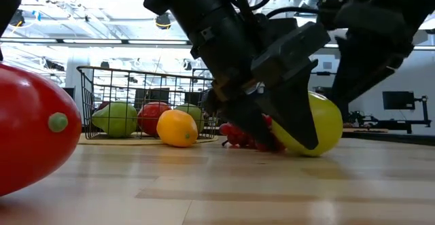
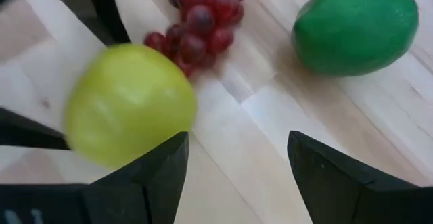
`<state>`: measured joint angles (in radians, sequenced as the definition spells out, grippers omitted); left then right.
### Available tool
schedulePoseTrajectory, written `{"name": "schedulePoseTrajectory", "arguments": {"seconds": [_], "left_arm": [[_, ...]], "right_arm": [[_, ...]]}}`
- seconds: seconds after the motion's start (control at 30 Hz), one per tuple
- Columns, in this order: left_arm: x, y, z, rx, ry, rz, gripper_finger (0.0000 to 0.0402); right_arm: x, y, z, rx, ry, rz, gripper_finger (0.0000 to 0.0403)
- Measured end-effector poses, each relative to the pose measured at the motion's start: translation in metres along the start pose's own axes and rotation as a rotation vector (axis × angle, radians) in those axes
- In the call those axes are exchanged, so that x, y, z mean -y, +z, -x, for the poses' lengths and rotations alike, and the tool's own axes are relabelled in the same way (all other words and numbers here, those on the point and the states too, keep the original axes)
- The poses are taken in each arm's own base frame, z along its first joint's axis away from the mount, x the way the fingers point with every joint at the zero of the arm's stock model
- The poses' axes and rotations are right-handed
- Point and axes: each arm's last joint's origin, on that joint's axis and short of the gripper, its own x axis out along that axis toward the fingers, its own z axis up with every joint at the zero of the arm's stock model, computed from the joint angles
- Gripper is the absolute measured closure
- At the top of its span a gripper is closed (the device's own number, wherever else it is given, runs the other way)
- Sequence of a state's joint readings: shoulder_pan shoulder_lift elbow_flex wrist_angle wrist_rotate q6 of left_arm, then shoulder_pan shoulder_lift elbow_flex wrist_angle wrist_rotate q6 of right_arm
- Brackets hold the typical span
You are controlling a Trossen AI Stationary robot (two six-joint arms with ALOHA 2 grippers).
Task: Build produce basket
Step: Put the green apple into the wire basket
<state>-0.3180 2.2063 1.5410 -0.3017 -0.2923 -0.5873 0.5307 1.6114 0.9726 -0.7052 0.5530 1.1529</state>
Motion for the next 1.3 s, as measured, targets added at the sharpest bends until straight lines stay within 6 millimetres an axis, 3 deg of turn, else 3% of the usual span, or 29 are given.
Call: {"name": "schedulePoseTrajectory", "arguments": {"seconds": [0.2,0.43,0.73,0.87,1.03,1.3], "left_arm": [[0.0,-0.002,0.0,-0.028,-0.018,0.025,0.0036],[-0.001,-0.005,0.002,-0.071,-0.008,0.115,0.0035],[-0.003,-0.002,0.006,-0.123,-0.053,0.165,0.0035],[-0.002,0.0,0.014,-0.131,-0.071,0.162,0.0035],[-0.004,0.004,0.018,-0.083,-0.034,0.165,0.0035],[-0.004,0.003,0.019,-0.092,-0.027,0.158,0.0035]], "right_arm": [[-0.006,0.006,-0.006,0.003,0.057,0.06,0.0129],[-0.024,0.014,-0.003,0.05,0.242,0.04,0.0129],[-0.025,0.02,-0.004,0.068,0.277,0.055,0.0129],[-0.019,0.023,0.01,0.067,0.289,0.01,0.0129],[-0.007,0.013,0.015,0.014,0.185,-0.056,0.0129],[-0.025,-0.01,-0.007,-0.007,0.157,-0.014,0.0129]]}}
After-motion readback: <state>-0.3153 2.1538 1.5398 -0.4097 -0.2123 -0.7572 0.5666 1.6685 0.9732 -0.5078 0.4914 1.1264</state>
